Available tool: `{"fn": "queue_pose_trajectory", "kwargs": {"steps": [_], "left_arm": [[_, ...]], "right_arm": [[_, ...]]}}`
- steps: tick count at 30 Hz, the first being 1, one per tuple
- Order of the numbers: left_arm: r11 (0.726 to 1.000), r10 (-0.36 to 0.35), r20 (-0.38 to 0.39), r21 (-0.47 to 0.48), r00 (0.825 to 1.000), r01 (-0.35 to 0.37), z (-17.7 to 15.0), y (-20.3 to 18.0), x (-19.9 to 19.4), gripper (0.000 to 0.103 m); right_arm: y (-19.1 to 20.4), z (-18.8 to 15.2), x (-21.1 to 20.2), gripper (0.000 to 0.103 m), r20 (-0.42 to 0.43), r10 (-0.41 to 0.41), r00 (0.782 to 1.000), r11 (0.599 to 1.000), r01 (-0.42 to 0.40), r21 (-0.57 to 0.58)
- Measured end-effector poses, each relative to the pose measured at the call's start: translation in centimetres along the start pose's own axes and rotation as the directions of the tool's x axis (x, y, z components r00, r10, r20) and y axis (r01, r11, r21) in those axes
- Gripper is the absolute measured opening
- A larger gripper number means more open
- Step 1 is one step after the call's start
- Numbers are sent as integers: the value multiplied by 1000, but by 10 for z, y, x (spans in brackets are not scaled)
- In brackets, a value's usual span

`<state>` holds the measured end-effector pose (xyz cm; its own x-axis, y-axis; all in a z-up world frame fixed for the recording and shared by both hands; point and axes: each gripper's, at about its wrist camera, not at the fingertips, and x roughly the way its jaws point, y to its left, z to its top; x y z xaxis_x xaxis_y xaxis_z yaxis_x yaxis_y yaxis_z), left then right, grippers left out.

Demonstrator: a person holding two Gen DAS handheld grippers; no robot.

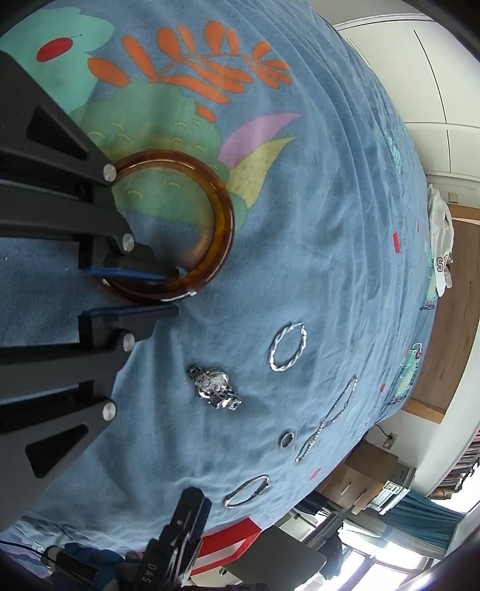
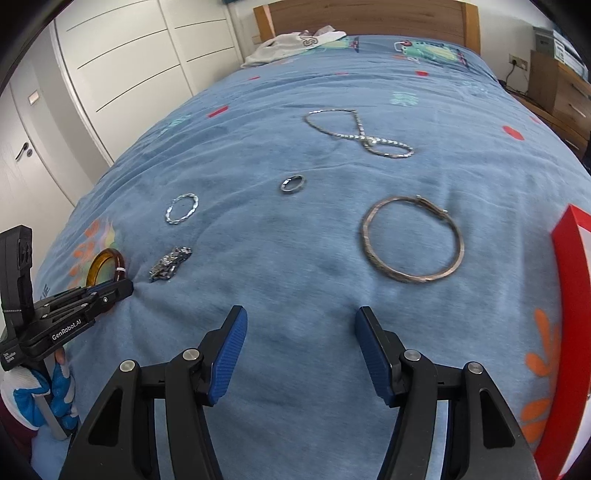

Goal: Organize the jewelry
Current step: 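Lower the left tool onto the amber bangle and close on its rim, then grasp the small silver ring with the right tool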

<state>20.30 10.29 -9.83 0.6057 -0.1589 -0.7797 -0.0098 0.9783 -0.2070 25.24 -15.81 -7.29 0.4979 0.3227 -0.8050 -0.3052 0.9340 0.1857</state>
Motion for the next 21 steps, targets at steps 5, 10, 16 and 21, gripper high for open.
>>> {"fn": "queue_pose_trajectory", "kwargs": {"steps": [5,10,16,21], "left_arm": [[1000,-9,13,-10,1000,9,0,1,1,11],[999,-23,23,-23,999,24,0,4,2,11],[999,-40,28,-33,999,40,0,7,2,11],[998,-48,31,-39,998,50,1,9,2,11]], "right_arm": [[12,4,8,61,0,21,1000,1000,-21,-15],[30,6,17,61,-8,54,999,998,-54,-42],[46,14,30,60,1,65,998,996,-65,-58],[40,38,42,54,31,32,999,999,-31,-42]]}}
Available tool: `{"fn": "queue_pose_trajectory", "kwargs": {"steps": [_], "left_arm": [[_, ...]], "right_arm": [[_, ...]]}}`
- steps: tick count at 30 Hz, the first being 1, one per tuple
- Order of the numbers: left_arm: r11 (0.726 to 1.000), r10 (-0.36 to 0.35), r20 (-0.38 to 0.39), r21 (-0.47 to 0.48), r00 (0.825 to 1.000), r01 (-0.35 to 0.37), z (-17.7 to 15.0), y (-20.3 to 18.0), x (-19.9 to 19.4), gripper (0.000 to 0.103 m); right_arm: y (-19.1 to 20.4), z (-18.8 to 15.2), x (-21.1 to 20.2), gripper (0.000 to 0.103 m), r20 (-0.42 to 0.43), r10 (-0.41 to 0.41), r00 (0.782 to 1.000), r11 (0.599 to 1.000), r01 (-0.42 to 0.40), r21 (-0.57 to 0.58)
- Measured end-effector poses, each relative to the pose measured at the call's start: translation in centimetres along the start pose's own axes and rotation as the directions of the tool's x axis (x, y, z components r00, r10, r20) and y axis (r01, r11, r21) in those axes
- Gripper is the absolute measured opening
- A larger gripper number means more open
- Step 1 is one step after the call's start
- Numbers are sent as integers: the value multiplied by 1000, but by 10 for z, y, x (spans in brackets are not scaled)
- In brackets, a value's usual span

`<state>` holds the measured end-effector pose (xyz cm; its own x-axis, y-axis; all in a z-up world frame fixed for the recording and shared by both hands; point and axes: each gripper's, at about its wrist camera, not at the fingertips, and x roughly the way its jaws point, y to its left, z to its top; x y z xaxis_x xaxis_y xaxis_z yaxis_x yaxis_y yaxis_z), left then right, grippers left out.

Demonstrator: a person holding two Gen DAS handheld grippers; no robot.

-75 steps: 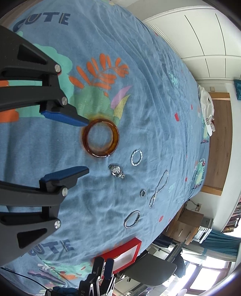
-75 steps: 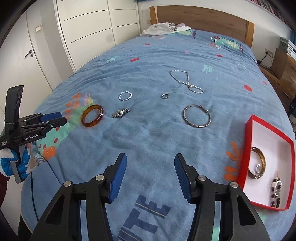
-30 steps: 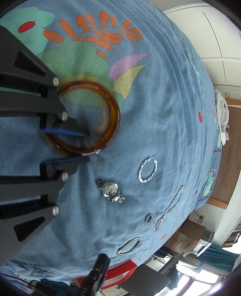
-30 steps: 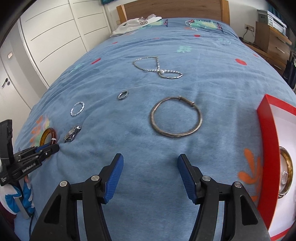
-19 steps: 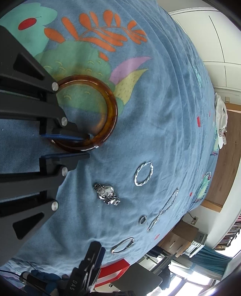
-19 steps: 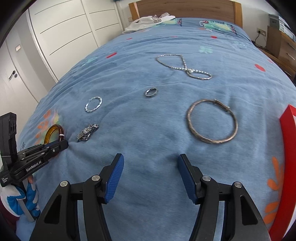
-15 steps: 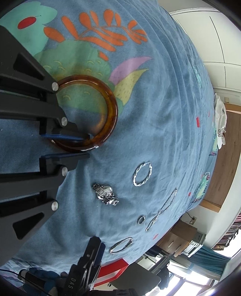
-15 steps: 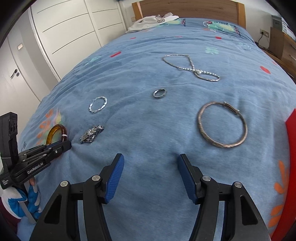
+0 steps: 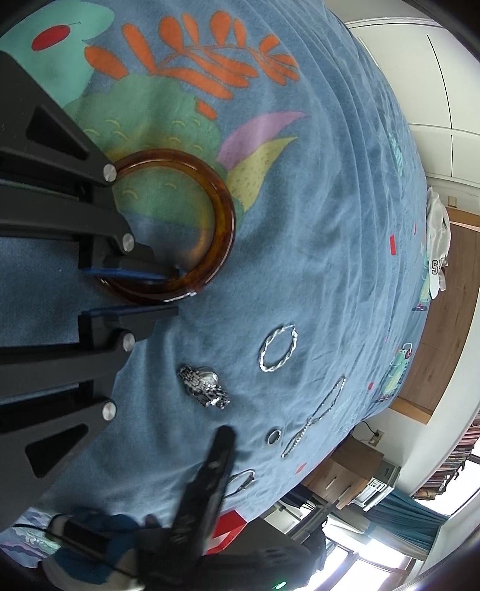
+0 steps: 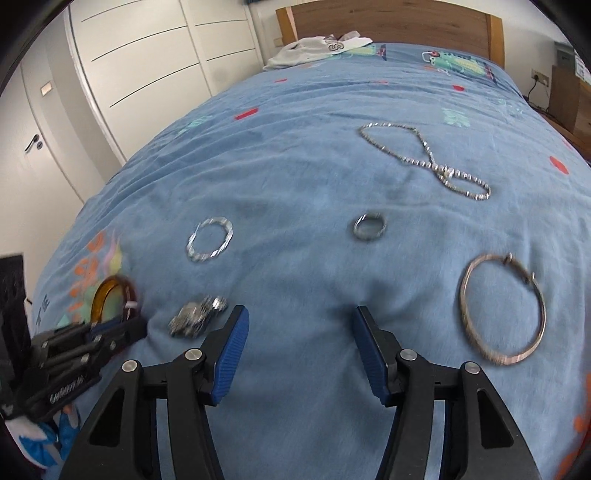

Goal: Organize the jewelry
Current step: 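Grasp the small silver ring with the right tool, then carry the amber bangle and silver ring over the red box with both tools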

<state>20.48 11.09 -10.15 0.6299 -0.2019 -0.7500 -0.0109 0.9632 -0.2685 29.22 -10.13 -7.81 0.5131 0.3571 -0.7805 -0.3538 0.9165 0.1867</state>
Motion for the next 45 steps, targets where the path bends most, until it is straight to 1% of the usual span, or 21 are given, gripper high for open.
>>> {"fn": "queue_pose_trajectory", "kwargs": {"steps": [1,3,6,11,14,16,17,18,21,25,29,34,39,45], "left_arm": [[1000,-3,1,-2,1000,3,0,1,0,11],[1000,-7,2,-5,1000,7,0,1,0,11],[1000,-14,3,-10,1000,14,0,2,0,11],[1000,-19,5,-11,1000,19,1,3,0,11],[1000,-18,6,-10,1000,18,0,2,0,11],[1000,-17,6,-9,1000,17,0,3,0,11],[1000,-15,6,-8,1000,15,0,3,0,11],[1000,-14,6,-7,1000,14,1,2,0,11],[1000,-8,7,-2,1000,8,1,1,0,11],[1000,4,13,6,1000,-4,1,-2,-2,11],[999,32,28,33,999,-33,0,-10,-9,10],[998,42,41,43,998,-44,0,-18,-20,9],[999,22,47,22,999,-23,-6,-33,-41,8],[997,-12,51,76,999,8,-18,-71,-68,8]], "right_arm": [[-3,6,3,53,6,-11,1000,1000,11,6],[-8,16,8,46,14,-31,999,999,31,23],[-20,30,15,41,21,-59,998,996,57,71],[-27,41,23,37,32,-96,995,991,93,92],[-31,43,23,34,40,-106,994,989,101,109],[-33,44,24,27,37,-116,993,987,112,113],[-34,45,25,22,34,-123,992,986,118,116],[-35,44,25,21,31,-126,992,986,121,118],[-33,42,23,21,29,-124,992,988,121,100],[-27,34,16,20,28,-99,995,992,97,75],[-20,21,-1,20,29,-70,997,996,68,49],[-10,4,-29,20,37,-47,998,999,46,26],[-4,-11,-61,20,48,-36,998,999,36,12],[-10,-35,-103,20,73,-44,996,999,42,30]]}}
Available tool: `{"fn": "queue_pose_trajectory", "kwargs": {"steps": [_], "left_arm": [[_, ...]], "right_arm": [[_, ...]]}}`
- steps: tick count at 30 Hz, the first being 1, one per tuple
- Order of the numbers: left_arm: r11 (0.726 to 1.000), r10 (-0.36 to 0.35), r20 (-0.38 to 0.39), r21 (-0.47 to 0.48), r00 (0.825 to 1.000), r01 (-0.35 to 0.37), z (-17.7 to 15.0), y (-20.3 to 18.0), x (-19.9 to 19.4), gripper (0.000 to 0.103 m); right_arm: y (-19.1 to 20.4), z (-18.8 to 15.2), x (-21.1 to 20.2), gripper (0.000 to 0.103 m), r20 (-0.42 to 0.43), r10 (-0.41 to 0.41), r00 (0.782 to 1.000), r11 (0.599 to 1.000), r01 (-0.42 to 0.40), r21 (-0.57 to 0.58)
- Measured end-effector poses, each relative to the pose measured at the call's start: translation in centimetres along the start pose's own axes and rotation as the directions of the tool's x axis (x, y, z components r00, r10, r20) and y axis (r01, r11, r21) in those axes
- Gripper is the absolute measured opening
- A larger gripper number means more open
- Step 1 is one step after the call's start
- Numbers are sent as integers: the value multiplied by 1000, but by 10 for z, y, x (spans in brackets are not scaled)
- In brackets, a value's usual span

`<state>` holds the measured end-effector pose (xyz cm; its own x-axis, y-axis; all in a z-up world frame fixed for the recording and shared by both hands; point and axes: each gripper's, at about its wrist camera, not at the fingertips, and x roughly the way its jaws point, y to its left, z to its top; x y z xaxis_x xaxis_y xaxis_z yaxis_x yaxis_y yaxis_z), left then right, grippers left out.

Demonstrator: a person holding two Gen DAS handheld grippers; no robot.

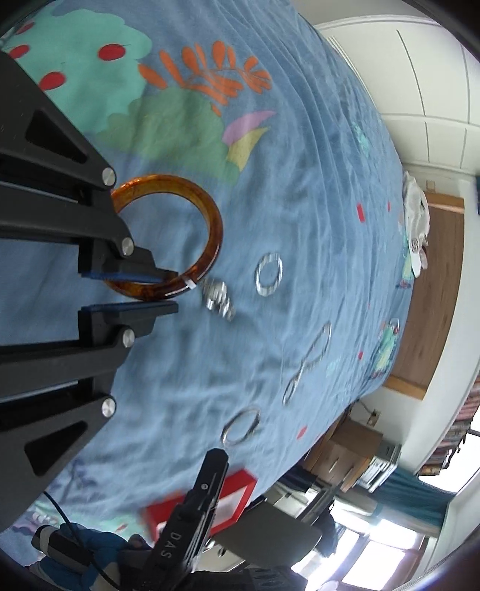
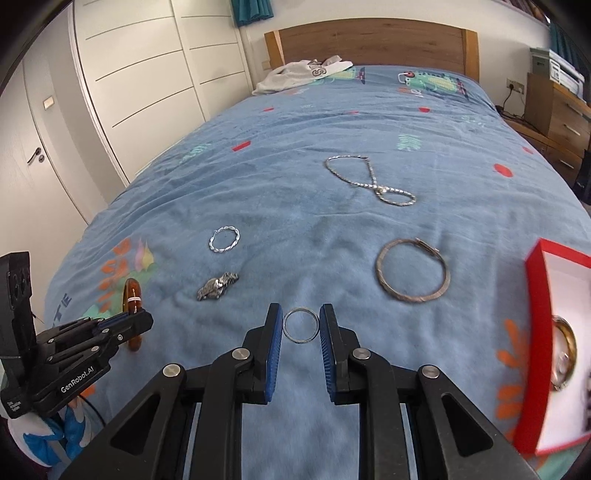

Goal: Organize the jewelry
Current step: 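Carry the amber bangle and silver ring over the red box with both tools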

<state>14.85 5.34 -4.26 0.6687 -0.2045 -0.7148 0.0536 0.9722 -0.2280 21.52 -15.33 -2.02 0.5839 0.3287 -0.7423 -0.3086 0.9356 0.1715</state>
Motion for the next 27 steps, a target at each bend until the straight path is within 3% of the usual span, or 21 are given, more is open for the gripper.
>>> {"fn": "queue_pose_trajectory", "kwargs": {"steps": [14,20,27], "left_arm": [[978,-128,-18,167,992,129,-8,-129,-36,8],[942,-194,-53,270,980,201,-1,-203,-30,8],[902,-236,-98,349,967,256,17,-279,1,8]], "right_arm": [[-85,-62,-117,20,67,-117,991,987,109,115],[-140,-78,-154,20,80,-193,978,970,178,163],[-197,-74,-163,20,79,-239,968,959,223,177]]}}
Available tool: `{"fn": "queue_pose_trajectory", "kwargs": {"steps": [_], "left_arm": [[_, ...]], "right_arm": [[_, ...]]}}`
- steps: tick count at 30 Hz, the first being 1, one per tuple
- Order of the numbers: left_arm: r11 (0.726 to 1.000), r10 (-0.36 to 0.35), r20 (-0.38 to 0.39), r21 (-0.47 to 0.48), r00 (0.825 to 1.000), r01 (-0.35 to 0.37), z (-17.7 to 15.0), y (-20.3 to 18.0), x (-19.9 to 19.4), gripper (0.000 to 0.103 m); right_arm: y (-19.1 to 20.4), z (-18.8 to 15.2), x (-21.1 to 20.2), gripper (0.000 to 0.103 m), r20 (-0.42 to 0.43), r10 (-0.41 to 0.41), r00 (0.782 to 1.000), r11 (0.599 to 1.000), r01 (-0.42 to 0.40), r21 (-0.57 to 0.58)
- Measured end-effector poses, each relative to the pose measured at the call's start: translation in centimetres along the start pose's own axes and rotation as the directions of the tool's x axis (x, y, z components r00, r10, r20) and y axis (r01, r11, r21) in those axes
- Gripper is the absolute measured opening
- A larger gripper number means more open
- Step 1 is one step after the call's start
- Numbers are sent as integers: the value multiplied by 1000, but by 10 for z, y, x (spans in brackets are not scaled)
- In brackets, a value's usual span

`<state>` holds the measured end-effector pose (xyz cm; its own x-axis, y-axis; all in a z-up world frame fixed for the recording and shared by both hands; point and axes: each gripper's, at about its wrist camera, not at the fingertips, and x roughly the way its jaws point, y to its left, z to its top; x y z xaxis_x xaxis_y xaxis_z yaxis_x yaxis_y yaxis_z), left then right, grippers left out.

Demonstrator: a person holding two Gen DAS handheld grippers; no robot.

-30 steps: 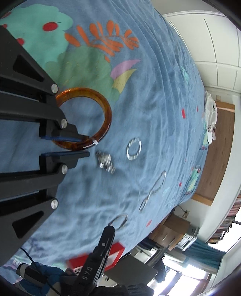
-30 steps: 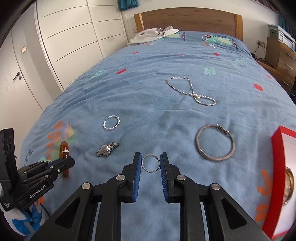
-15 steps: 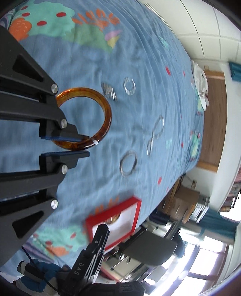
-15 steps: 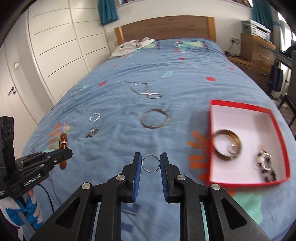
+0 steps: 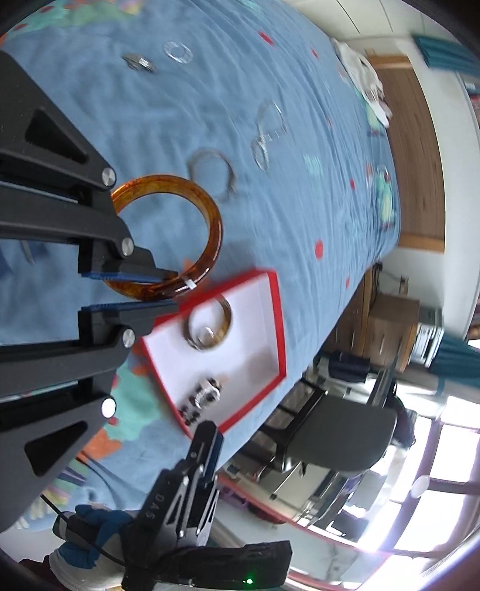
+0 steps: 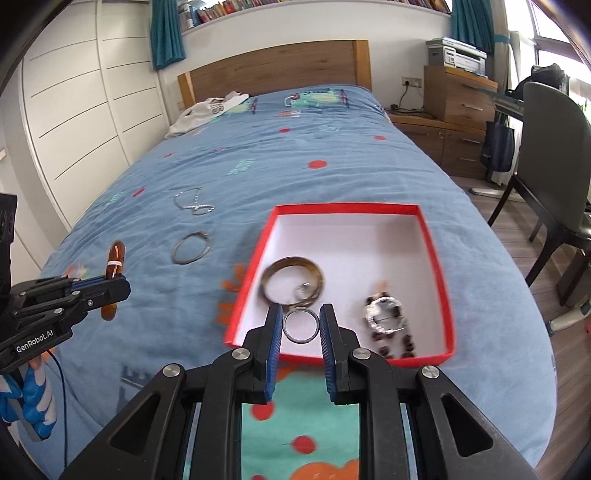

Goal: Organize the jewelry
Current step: 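Carry the amber bangle and silver ring over the red box with both tools, then open the right tool to drop the ring while the left tool releases the bangle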

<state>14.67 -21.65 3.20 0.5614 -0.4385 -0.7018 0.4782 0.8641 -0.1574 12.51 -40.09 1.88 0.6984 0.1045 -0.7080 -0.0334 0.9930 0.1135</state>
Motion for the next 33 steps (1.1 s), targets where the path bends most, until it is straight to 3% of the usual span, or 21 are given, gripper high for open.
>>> {"fn": "queue_pose_trajectory", "kwargs": {"steps": [9,15,22,33], "left_arm": [[997,-51,-37,51,998,53,57,-40,85,8],[992,-55,-101,105,993,66,80,-54,145,8],[992,-38,-176,116,984,59,84,-49,198,8],[993,-47,-210,96,977,69,79,-37,227,9]], "right_arm": [[-53,37,45,20,-29,-8,1000,1000,7,-16],[-77,61,87,20,-102,28,994,995,-38,-91],[-89,71,134,20,-189,29,982,980,-65,-189],[-83,68,165,20,-271,12,962,946,-99,-308]]}}
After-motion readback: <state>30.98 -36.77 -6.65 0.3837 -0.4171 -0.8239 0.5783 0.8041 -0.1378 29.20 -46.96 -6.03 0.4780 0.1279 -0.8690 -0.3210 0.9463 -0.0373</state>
